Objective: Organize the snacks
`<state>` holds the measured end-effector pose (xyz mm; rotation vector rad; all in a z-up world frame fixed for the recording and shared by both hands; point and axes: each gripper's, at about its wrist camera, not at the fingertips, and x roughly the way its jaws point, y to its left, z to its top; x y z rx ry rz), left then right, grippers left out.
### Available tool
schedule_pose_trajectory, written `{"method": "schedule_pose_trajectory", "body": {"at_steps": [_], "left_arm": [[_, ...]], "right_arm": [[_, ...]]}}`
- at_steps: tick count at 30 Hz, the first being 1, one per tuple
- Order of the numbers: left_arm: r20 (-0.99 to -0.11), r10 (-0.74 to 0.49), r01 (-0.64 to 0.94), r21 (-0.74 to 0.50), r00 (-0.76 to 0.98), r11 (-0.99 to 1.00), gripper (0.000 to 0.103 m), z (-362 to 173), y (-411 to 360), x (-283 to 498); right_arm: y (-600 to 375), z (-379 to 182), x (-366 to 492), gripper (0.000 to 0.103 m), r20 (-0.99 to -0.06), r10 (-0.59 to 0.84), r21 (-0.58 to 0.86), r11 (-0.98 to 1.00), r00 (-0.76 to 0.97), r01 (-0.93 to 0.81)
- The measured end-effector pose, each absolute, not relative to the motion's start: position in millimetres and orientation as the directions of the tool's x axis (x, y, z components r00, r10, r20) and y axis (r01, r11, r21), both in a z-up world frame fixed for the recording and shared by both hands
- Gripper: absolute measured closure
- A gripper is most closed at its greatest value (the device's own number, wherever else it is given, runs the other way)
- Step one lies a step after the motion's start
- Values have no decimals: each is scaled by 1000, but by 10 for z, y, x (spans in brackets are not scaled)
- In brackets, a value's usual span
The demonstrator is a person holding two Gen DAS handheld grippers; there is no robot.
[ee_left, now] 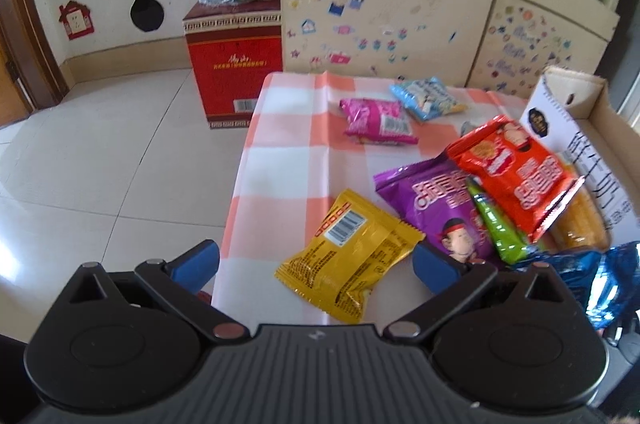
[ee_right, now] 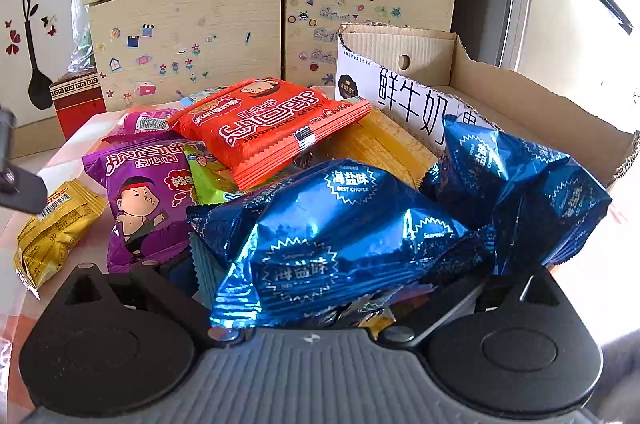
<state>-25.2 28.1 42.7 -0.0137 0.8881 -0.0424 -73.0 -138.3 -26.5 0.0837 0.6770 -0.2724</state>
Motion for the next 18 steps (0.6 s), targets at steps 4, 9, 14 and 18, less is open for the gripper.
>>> {"method": "schedule_pose_trajectory", "body": {"at_steps": [4, 9, 14, 18], "left_arm": [[-772, -71, 48, -52, 632, 998, 1, 534, 292, -283], [-770, -75, 74, -37, 634, 997, 1, 609, 285, -369], [-772, -83, 100, -26, 630, 995, 1, 669, 264, -438], [-767, -90, 104, -31, 635, 994, 1, 730, 289, -490]], "right_arm": [[-1385, -265, -729, 0, -629, -222, -12, 961, 746, 276], [-1379, -256, -734, 0, -629, -227, -14, 960, 744, 281], [-1365, -271, -763, 0, -628, -226, -17, 961, 744, 277], [-1357, -209, -950, 0, -681, -143, 3, 980, 718, 198]]}}
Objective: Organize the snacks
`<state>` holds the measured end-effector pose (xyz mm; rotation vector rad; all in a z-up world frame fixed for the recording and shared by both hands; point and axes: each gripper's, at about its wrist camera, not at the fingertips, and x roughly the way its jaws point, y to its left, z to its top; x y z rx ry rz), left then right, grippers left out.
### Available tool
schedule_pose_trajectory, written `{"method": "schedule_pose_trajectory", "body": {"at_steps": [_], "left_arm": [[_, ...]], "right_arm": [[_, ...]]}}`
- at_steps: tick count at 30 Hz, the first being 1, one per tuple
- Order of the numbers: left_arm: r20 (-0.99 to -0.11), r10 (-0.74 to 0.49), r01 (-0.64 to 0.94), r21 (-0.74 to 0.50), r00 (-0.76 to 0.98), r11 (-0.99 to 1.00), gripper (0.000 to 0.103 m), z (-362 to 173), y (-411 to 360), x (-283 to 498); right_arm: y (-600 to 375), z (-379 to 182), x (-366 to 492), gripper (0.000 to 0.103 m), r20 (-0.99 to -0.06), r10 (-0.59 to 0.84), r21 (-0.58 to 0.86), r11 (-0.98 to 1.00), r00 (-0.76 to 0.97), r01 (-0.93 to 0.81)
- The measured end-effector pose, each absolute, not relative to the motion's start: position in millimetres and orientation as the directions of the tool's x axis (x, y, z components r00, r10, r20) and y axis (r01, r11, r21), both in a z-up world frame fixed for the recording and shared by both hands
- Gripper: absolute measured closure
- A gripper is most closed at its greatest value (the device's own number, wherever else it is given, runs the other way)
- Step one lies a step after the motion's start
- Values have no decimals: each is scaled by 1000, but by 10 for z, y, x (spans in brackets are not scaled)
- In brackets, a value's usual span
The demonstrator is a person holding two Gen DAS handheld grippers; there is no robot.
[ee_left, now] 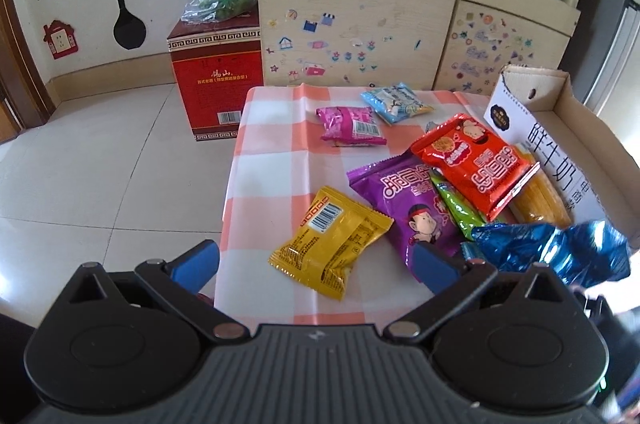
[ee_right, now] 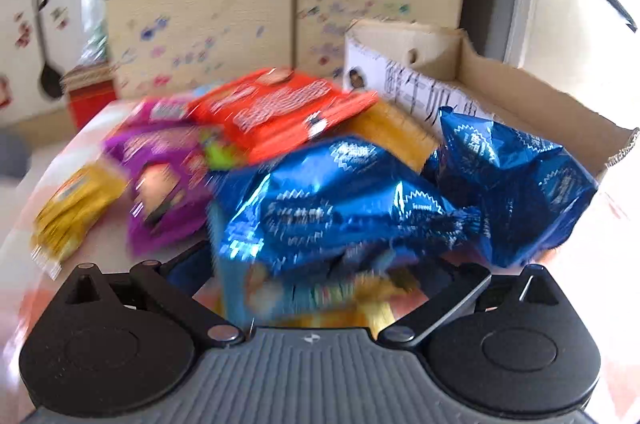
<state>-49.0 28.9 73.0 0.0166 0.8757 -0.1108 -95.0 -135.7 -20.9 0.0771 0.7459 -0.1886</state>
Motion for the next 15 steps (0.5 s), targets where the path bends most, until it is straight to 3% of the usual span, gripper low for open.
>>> {"method": "schedule_pose_trajectory", "body": {"at_steps": [6, 11, 15], "left_arm": [[-770, -98, 125, -24, 631, 992, 1, 769, 266, -525], [-774, -111, 120, -46, 623, 992, 1, 793, 293, -548], [-778, -117, 130, -45, 618, 990, 1, 794, 279, -581]], "right_arm": [[-1338, -100, -1219, 0, -736, -87, -24, 994, 671, 103], [-1328, 114, -1486, 0, -698, -74, -47, 997, 712, 58], [-1438, 345, -1583, 0, -658, -133, -38, 989, 741, 144]]}}
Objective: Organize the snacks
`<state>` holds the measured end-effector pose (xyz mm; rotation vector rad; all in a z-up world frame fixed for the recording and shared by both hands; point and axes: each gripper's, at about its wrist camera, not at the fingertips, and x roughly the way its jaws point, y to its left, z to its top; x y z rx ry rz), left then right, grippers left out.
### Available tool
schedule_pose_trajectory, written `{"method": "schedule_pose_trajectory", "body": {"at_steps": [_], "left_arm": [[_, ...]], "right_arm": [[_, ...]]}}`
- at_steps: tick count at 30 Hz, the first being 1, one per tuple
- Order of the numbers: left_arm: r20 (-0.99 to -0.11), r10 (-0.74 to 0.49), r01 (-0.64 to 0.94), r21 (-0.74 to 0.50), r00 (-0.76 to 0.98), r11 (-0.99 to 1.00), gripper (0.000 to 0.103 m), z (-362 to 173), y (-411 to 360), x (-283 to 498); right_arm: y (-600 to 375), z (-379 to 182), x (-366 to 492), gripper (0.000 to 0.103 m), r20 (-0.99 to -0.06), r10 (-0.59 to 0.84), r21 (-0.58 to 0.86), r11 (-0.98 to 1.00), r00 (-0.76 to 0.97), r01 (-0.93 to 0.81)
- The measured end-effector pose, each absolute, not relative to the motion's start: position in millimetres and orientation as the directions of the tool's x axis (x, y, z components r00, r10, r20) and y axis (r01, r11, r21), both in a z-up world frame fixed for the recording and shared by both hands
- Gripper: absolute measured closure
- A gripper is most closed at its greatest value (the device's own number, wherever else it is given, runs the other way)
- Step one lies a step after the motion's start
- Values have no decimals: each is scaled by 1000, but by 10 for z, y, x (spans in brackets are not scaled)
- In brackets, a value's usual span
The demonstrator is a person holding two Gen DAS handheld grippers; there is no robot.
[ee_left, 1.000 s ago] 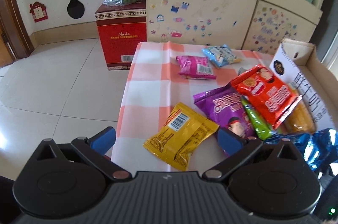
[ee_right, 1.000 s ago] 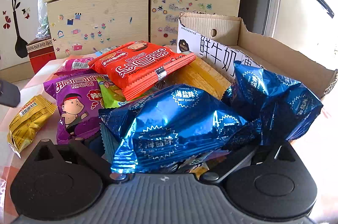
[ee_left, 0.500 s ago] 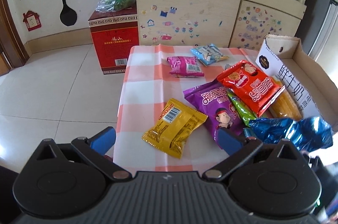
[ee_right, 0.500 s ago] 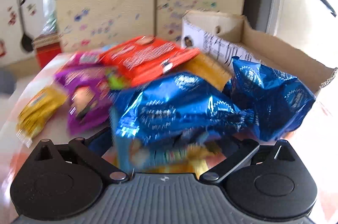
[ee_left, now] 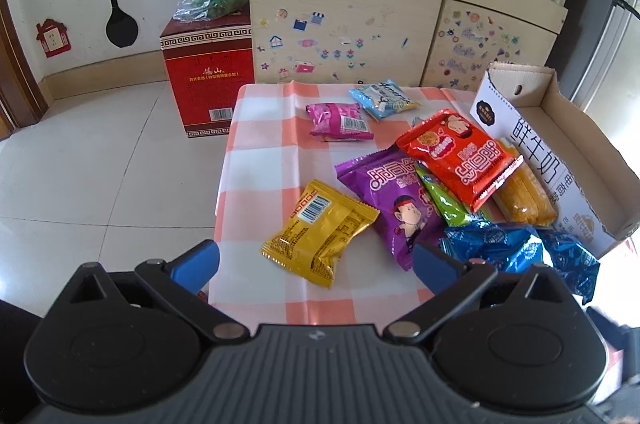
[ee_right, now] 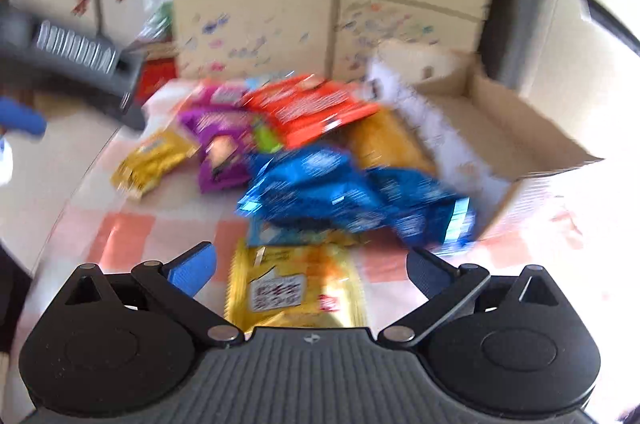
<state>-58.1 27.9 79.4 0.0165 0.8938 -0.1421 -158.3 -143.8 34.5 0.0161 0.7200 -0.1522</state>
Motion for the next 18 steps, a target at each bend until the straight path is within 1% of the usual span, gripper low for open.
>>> {"method": "schedule_pose_trajectory", "body": {"at_steps": [3, 5, 7, 10, 14, 16, 18], "left_arm": [[-775, -121, 140, -43, 620, 989, 1, 798, 260, -608], [-776, -123, 154, -34, 618, 988, 1, 789, 228, -628], [-780, -124, 164, -28, 613, 986, 1, 771, 208, -651], [-788, -122, 175, -18, 603, 984, 1, 733, 180, -672], [-796, -117, 184, -7, 593, 983, 1, 676, 168, -716], [-802, -110, 181, -2, 588, 984, 1, 644, 180, -727], [-806, -98, 175, 7, 584, 985, 1, 621, 187, -726]], "right_arm": [[-1573, 399, -1589, 0, -630, -206, -66, 975, 749, 212], [-1678, 368, -1511, 0, -632, -252, -99, 964, 733, 246], [-1789, 311, -1412, 0, -648, -275, -99, 955, 710, 280], [-1870, 214, -1229, 0, -694, -226, -48, 962, 684, 269], [-1708, 144, -1070, 0, -714, -136, -27, 986, 687, 167], [-1588, 172, -1104, 0, -717, -103, -25, 992, 690, 123], [-1529, 226, -1171, 0, -722, -52, 8, 996, 690, 84]]}}
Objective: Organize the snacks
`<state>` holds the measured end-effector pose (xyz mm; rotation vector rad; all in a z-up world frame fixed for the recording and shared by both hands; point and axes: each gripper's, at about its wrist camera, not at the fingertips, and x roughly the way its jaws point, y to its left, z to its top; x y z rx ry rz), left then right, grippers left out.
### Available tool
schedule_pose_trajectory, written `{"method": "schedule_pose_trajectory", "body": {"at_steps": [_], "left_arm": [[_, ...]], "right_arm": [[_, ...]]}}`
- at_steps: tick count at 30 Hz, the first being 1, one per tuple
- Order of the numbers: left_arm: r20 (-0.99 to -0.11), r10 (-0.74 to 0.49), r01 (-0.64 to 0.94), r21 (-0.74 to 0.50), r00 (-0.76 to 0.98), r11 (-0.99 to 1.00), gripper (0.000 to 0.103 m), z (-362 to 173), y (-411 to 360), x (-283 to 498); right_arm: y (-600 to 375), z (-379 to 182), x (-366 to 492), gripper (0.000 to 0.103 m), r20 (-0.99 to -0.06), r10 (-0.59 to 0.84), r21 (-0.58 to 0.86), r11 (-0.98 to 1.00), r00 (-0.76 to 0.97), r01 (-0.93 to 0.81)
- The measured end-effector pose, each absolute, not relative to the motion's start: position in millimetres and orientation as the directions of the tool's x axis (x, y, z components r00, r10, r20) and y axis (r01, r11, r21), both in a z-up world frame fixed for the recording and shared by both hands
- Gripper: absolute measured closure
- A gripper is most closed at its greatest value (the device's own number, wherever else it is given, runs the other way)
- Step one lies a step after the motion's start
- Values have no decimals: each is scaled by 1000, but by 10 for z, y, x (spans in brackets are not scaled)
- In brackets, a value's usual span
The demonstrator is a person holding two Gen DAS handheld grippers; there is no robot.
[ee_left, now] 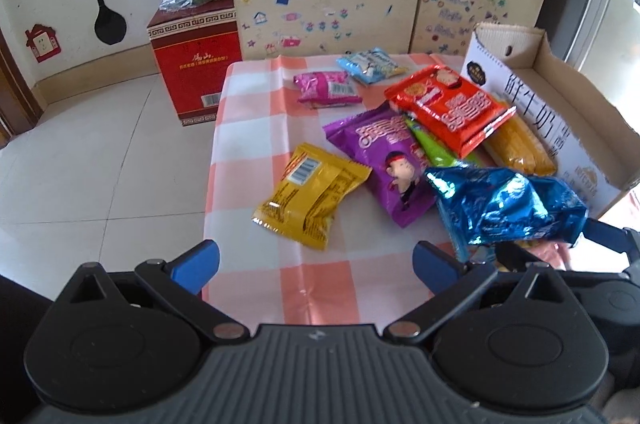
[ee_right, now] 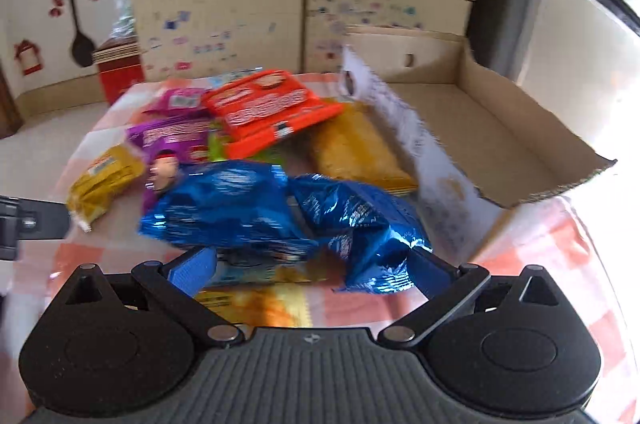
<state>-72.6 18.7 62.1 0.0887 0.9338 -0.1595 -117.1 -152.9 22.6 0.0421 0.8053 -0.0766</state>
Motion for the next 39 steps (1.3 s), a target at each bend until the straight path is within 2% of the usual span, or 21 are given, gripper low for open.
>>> {"method": "schedule_pose_trajectory", "body": {"at_steps": [6, 17, 29, 39], "left_arm": [[-811, -73, 165, 29, 580, 986, 1, 638, 211, -745], [-817, -46, 133, 37, 575, 990, 1, 764, 244, -779], [-819, -3, 150, 102, 573, 983, 1, 892, 97, -830], [-819, -23, 202, 114, 573, 973, 1, 985, -64, -844]], "right_arm": [[-1419, 370, -1232, 0, -756, -57, -6, 997, 653, 81], [-1542, 546, -1296, 0, -811, -80, 32, 983, 580, 179], [-1652, 682, -1326, 0, -818, -89, 37, 978, 569, 206], [-1754, 762, -1258, 0, -830, -91, 24, 980, 550, 199]]}}
